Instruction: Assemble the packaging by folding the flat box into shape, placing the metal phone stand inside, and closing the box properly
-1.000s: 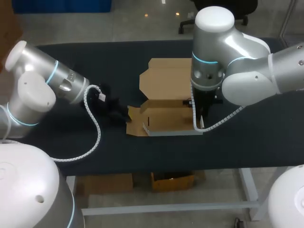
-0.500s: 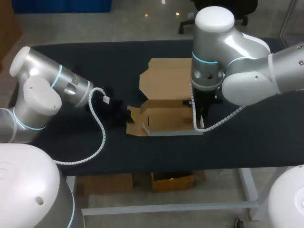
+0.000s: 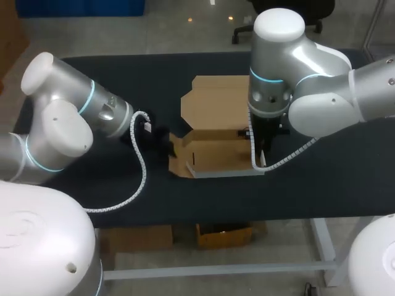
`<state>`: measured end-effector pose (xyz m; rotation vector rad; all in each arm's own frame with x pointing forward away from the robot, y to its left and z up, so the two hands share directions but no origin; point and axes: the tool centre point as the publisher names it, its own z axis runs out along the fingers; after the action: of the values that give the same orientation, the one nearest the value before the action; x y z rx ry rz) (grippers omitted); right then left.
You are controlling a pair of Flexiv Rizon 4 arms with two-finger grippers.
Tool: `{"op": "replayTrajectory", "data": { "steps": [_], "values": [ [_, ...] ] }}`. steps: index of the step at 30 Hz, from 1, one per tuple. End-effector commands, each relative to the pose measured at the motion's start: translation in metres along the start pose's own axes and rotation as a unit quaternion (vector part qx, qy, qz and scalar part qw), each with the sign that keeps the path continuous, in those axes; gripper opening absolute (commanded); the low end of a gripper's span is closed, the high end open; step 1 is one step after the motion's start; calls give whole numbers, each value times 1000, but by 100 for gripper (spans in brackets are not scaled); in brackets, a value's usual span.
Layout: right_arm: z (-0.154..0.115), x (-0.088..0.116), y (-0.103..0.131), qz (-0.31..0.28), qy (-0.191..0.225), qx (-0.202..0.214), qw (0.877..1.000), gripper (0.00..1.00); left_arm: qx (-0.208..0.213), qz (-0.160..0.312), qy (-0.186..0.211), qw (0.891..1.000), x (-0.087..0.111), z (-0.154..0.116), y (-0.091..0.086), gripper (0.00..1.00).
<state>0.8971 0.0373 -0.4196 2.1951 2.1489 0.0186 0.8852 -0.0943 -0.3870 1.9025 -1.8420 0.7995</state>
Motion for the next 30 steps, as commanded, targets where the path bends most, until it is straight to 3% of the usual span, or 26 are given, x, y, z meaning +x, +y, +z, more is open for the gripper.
{"op": "replayTrajectory", "data": {
  "steps": [1, 22, 25, 30],
  "values": [
    [1, 1, 0, 0, 0, 1, 1000, 0, 8, -3, -69, 998, 15, -1, 1, 0],
    [1, 1, 0, 0, 0, 1, 1000, 0, 29, -5, -217, 976, 54, 10, -5, 0],
    [1, 1, 0, 0, 0, 1, 1000, 0, 30, -8, -226, 974, 56, 11, -6, 16],
    [1, 1, 0, 0, 0, 1, 1000, 0, 28, -11, -230, 973, 57, 10, -6, 32]
  ]
}}
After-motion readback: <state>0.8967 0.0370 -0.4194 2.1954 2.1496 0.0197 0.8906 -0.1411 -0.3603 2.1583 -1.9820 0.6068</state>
